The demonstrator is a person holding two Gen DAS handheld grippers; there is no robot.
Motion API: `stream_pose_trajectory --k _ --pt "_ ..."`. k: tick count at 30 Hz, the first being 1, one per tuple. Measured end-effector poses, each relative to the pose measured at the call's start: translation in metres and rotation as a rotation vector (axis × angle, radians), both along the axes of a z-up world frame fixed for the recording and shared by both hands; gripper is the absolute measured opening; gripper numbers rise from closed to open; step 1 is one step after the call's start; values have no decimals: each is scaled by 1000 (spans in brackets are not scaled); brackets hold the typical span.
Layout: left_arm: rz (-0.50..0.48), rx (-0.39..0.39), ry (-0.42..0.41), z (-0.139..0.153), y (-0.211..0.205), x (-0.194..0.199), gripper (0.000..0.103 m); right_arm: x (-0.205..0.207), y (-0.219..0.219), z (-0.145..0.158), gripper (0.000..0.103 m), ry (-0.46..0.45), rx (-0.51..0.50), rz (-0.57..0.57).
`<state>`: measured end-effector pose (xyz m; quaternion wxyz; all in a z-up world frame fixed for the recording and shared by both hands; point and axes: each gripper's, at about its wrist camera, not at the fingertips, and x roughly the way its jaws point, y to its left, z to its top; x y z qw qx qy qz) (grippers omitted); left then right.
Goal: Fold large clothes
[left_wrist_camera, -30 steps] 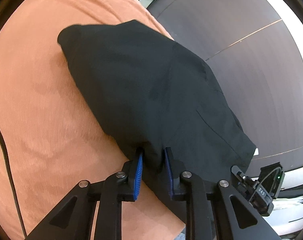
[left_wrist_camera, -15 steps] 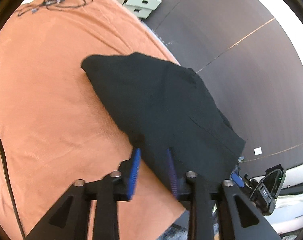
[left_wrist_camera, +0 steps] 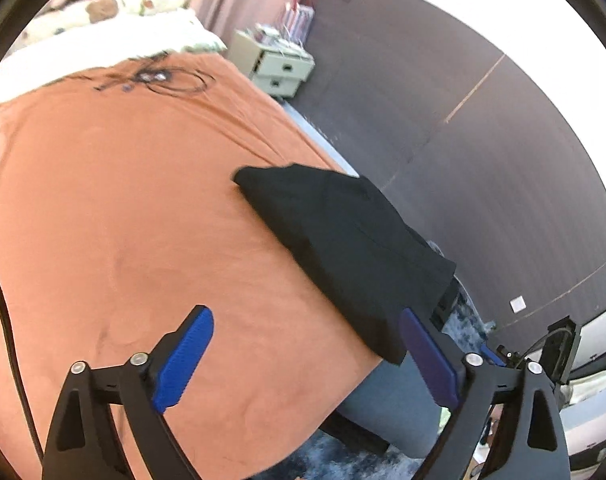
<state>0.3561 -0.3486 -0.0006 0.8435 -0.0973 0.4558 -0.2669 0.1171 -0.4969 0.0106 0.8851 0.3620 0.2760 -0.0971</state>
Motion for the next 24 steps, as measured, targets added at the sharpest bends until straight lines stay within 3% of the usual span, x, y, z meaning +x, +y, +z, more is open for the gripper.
stream_pose_trajectory --k 8,9,11,24 --pt "112 17 -92 29 84 -84 103 -20 57 16 89 -57 -81 78" --pt "131 19 -105 33 96 -98 103 -22 60 17 90 -65 -91 80" --pt "154 26 -127 36 112 -114 103 -28 68 19 103 -85 -112 78" --pt "259 63 -273 56 193 -223 103 -62 125 19 103 -124 -229 118"
